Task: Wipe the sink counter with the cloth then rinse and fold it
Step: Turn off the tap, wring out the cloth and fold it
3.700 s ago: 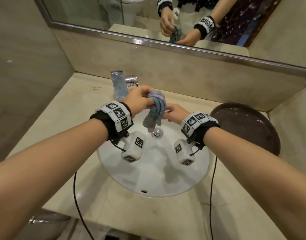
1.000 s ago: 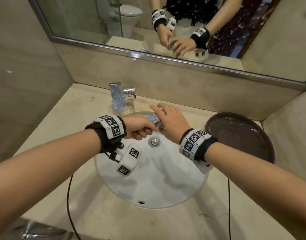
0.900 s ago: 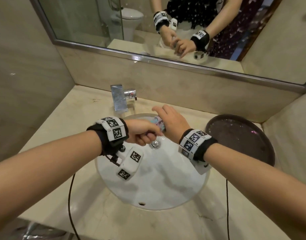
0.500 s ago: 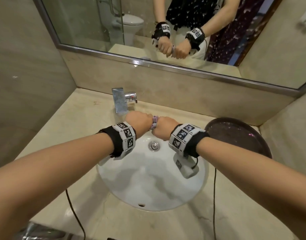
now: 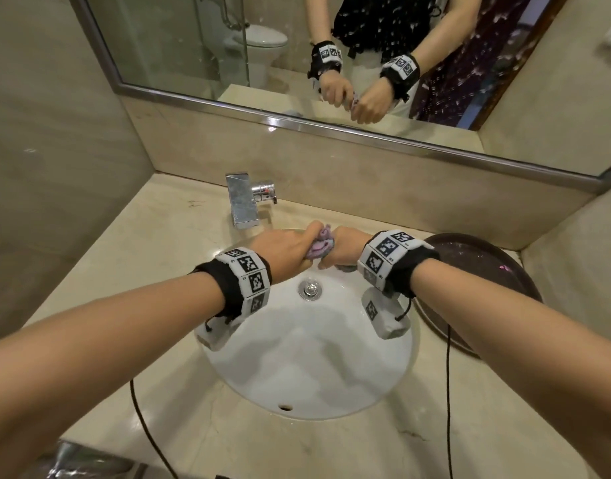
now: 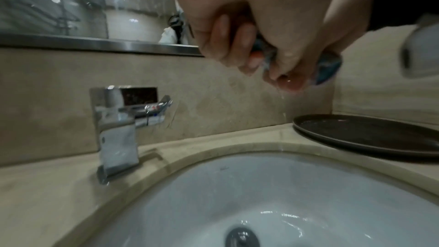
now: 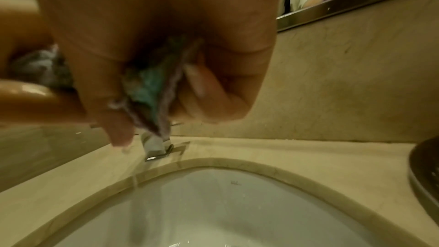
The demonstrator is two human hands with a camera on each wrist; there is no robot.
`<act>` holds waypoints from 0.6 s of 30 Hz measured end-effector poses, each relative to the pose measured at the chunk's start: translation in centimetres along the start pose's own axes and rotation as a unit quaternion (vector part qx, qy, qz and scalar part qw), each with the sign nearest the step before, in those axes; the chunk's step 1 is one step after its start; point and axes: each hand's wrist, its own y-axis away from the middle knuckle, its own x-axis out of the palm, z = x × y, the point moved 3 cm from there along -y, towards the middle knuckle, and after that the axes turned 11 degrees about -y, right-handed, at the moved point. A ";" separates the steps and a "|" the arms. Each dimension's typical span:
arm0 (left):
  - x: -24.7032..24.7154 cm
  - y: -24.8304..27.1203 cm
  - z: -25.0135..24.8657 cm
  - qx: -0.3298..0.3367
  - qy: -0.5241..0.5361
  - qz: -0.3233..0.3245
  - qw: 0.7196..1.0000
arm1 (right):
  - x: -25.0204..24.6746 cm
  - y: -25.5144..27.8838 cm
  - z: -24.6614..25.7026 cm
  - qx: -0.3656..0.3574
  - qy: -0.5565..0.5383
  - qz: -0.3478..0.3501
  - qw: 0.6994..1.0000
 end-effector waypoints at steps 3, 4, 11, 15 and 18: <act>-0.2 -0.2 0.4 -0.042 0.085 0.016 0.995 | -1.0 -0.2 0.1 -0.012 0.039 -0.058 0.998; -0.2 -0.3 0.6 -0.074 0.157 0.034 0.984 | -1.2 -0.1 0.1 -0.031 0.059 -0.101 0.993; -0.1 -0.4 0.8 -0.191 0.723 0.196 0.634 | 0.5 1.4 0.2 -0.260 0.192 -0.329 0.887; -0.2 0.3 0.5 -0.136 0.784 0.269 0.543 | 0.5 2.2 1.0 -0.296 0.132 -0.278 0.904; 0.0 0.5 1.0 -0.118 0.730 0.299 0.603 | 0.2 2.2 1.5 -0.302 0.187 -0.253 0.900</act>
